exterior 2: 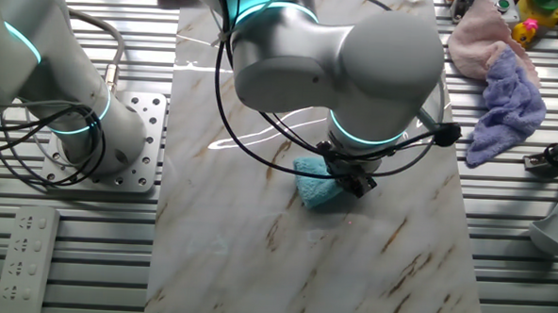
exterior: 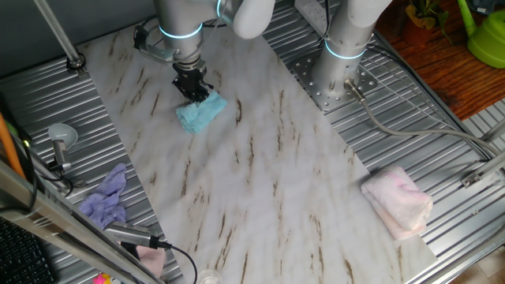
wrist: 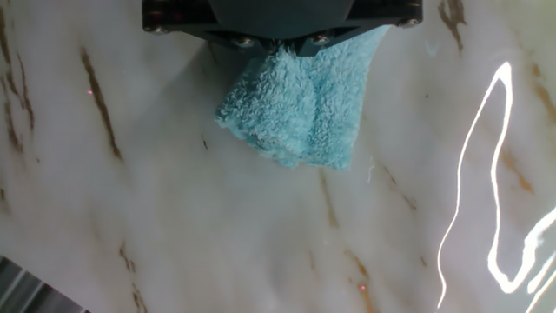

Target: Clean the table with a cloth

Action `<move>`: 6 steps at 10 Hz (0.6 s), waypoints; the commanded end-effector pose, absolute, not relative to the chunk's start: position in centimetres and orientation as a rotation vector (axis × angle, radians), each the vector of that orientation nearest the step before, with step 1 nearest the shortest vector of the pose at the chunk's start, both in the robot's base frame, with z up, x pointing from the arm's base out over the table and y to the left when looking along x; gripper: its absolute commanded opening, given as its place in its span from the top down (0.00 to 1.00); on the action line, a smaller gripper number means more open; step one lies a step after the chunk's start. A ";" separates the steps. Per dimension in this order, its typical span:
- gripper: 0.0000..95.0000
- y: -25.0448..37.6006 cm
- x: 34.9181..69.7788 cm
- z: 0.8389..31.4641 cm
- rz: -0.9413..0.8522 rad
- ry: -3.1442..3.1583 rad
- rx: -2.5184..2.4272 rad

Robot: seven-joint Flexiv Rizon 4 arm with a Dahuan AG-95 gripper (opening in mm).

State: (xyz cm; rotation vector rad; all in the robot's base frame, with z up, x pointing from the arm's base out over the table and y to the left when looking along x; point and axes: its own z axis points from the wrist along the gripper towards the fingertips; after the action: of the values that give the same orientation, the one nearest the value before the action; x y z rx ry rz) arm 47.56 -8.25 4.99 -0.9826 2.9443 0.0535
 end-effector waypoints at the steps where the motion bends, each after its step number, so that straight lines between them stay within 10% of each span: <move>1: 1.00 -8.3 47.5 5.0 0.051 2.938 -1.002; 6: 1.00 -8.2 47.5 5.0 0.051 2.943 -0.989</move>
State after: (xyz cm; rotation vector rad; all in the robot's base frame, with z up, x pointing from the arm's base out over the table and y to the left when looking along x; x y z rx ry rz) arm 47.54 -8.20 5.01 -0.9888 2.9453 0.0477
